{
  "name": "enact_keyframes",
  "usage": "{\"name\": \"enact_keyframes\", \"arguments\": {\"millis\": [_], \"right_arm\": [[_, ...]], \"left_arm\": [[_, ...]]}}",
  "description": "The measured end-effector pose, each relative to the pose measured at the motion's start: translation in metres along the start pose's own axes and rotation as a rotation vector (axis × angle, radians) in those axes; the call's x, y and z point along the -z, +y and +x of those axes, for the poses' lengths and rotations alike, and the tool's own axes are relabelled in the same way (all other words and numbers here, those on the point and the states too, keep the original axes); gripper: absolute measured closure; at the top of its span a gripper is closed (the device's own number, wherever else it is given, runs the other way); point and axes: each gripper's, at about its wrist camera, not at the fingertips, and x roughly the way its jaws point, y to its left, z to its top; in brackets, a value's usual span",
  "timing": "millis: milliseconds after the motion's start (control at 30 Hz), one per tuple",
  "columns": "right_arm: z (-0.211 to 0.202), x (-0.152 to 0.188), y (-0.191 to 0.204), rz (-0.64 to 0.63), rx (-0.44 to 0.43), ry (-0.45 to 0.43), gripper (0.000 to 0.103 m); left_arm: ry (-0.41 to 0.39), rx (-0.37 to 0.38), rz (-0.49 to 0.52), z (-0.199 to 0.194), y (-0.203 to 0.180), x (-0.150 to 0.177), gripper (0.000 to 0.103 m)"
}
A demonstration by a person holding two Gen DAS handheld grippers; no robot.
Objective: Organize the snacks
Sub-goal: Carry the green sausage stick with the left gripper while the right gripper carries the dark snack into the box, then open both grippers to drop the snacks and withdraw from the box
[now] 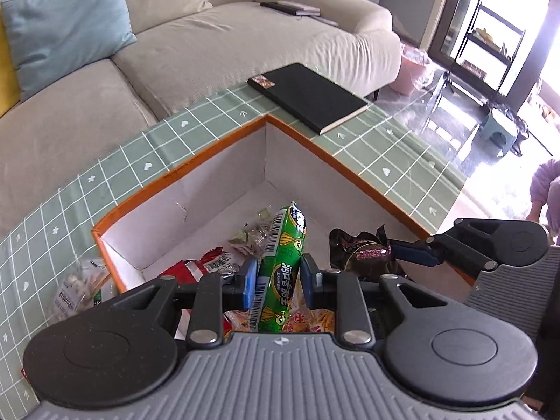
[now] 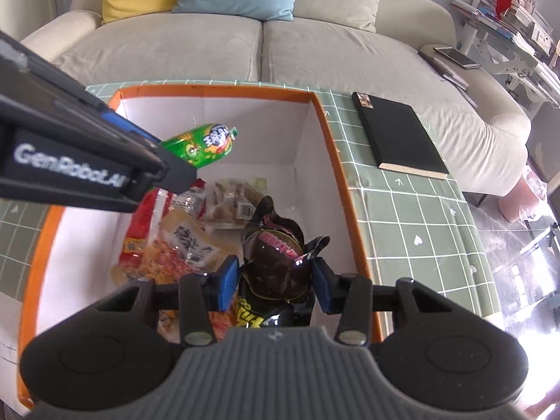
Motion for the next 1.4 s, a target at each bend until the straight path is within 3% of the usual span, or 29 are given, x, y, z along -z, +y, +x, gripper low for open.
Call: {"name": "enact_keyframes", "arguments": {"millis": [467,600,867,933,1100,1400], "right_arm": [[0.021,-0.001,0.012,-0.111,0.017,0.01,0.058],[0.02,-0.004,0.013,-0.125,0.017,0.006,0.054],[0.015,-0.005,0.018,-0.153,0.017,0.013,0.057],[0.012,-0.005,0.021,-0.159,0.023,0.013,0.052],[0.006,-0.006,0.028,-0.168,0.033,0.01,0.043],[-0.014,-0.007,0.04,-0.175,0.037,0.003,0.035]], "left_arm": [[0.112,-0.073,0.005,0.057,0.009,0.006,0.074],[0.132,-0.081,-0.01,0.064,0.015,0.011,0.074],[0.15,-0.072,-0.018,0.063,0.021,0.012,0.072],[0.141,-0.071,-0.022,0.06,0.022,0.011,0.072],[0.111,-0.066,-0.025,0.047,0.022,0.011,0.05],[0.048,-0.065,-0.042,0.011,0.025,0.014,0.04]]}}
